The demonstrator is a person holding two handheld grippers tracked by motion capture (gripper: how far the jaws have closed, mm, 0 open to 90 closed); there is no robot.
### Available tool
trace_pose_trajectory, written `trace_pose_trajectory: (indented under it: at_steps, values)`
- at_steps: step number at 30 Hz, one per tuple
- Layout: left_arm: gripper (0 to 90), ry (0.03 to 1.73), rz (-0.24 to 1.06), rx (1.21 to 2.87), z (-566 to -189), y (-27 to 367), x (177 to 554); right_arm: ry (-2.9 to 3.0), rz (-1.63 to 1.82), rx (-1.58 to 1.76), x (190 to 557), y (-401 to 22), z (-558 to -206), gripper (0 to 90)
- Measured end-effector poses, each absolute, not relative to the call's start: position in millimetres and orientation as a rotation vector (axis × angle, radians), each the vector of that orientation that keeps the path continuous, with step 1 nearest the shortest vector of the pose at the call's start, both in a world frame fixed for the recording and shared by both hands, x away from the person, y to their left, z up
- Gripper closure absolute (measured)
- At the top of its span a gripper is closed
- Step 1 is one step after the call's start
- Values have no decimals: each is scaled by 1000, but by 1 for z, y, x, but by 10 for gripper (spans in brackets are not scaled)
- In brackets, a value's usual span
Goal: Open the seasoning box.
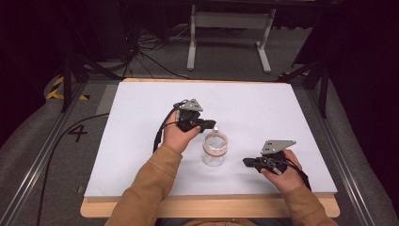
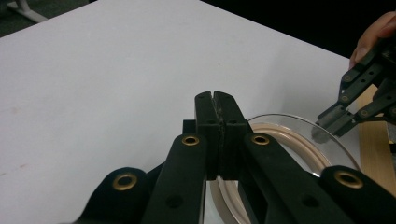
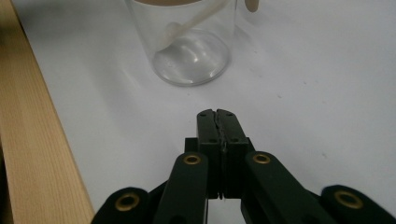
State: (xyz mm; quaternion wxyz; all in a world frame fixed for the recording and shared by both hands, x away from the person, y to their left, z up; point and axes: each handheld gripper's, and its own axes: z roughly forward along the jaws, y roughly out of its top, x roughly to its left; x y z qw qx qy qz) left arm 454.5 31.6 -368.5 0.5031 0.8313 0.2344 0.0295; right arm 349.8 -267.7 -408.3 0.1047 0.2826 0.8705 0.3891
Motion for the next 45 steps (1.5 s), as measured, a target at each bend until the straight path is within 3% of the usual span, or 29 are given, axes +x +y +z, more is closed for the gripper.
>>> trace_pose_trajectory:
  at_steps: [45]
  values:
    - [900, 583, 53, 1953, -377, 28, 460, 2459, 1467, 721, 344, -214, -395, 900]
